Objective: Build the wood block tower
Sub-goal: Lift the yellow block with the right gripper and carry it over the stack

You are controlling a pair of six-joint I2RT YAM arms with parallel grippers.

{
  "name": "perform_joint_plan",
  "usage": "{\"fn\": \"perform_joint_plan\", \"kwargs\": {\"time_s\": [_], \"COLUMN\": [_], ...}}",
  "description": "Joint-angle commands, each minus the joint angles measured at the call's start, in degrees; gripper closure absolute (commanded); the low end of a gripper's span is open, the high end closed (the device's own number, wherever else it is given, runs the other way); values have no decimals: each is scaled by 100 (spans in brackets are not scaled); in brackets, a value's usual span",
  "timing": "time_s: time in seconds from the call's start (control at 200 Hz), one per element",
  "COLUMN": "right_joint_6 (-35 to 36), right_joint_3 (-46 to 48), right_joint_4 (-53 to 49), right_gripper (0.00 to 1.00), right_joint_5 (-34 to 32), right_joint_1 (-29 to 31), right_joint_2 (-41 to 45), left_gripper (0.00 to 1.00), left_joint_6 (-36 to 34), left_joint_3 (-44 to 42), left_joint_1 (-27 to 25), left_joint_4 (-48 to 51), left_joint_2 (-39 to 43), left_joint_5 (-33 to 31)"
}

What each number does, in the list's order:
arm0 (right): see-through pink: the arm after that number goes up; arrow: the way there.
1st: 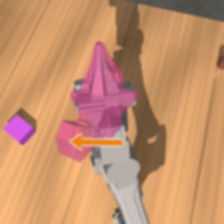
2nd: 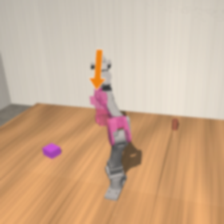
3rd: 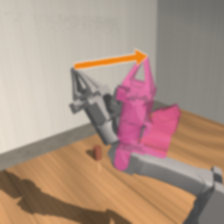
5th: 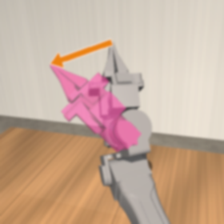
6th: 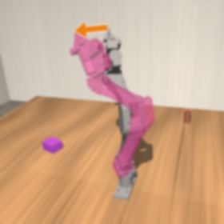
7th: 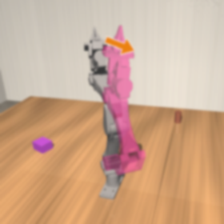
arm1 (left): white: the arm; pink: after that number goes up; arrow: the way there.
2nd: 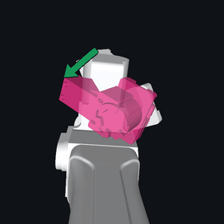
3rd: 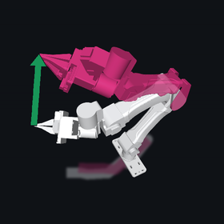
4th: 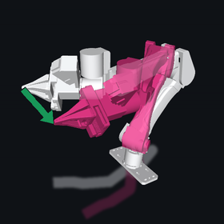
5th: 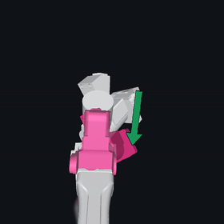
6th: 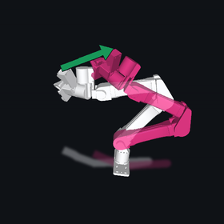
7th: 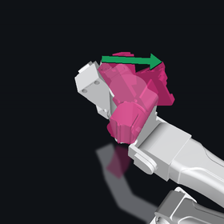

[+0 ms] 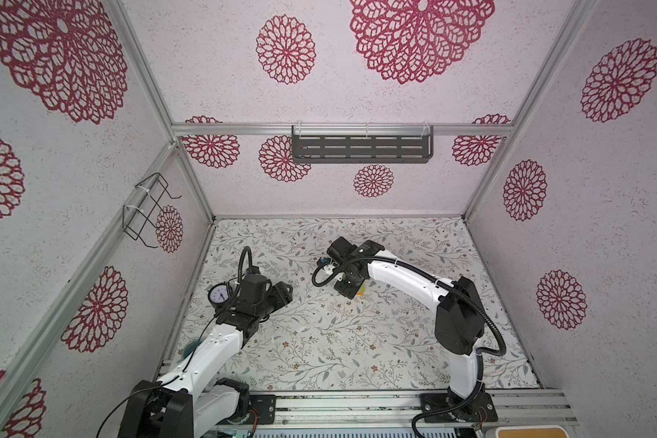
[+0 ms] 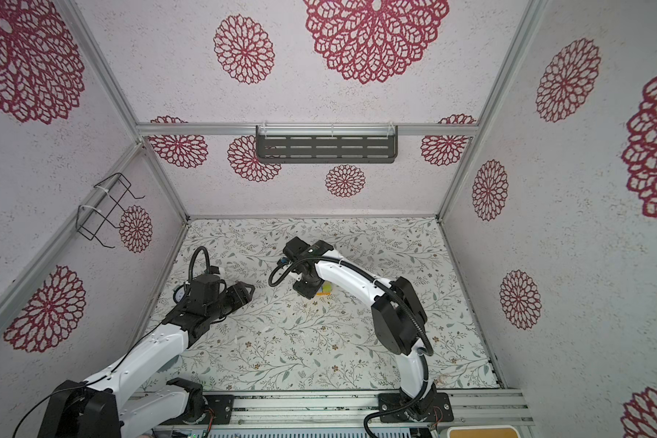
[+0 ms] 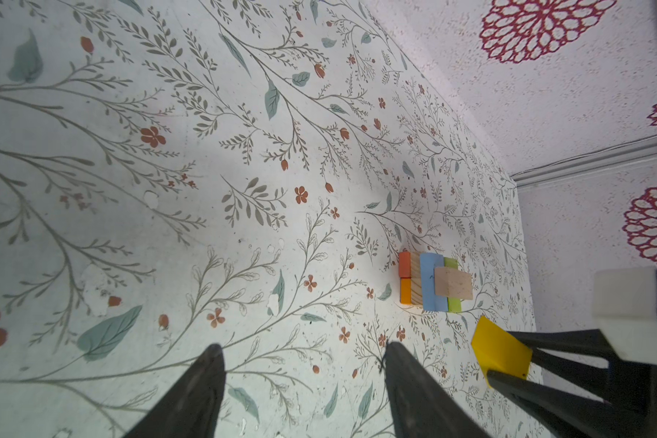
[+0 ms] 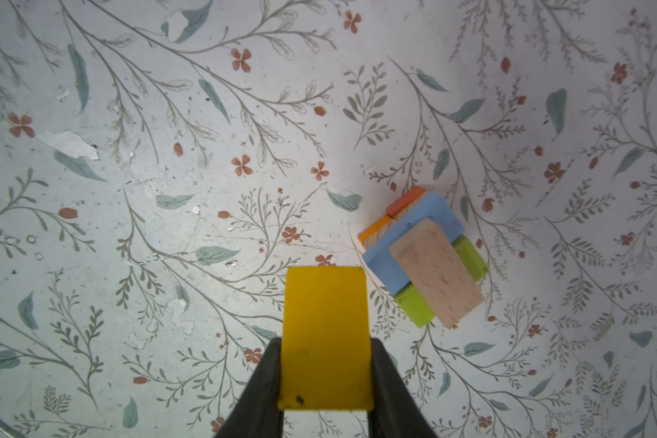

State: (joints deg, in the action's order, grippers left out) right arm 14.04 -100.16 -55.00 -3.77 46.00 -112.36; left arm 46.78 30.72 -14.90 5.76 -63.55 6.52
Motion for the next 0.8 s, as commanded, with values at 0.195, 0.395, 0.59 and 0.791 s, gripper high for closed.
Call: {"fn": "perform_joint_plan", "kwargs": {"time_s": [0.195,0.395,0.59,0.791], "right_joint_6": [596,783,891,990], "right_joint_3": [-89,-229,-361,-548], "right_joint_4": [52,120,86,-5], "right_gripper": [98,99,99,100], "right_joint_5": [286,376,396,416], "right_joint_1": [-470,-657,-724,-732], "right_joint_2": [303,191,-73,-321], "left_gripper": [31,31,31,31], "left_joint_6": [103,35,-11,-20], "left_joint_3": [199,438,614,715], "left_joint_1": [-21,-36,-49,-64], "left_joint_4": [-438,-453,-483,-497], "left_joint_2": [-382,-666,-859,-1008], "left_joint_5": [-39,-89,-160,-151]}}
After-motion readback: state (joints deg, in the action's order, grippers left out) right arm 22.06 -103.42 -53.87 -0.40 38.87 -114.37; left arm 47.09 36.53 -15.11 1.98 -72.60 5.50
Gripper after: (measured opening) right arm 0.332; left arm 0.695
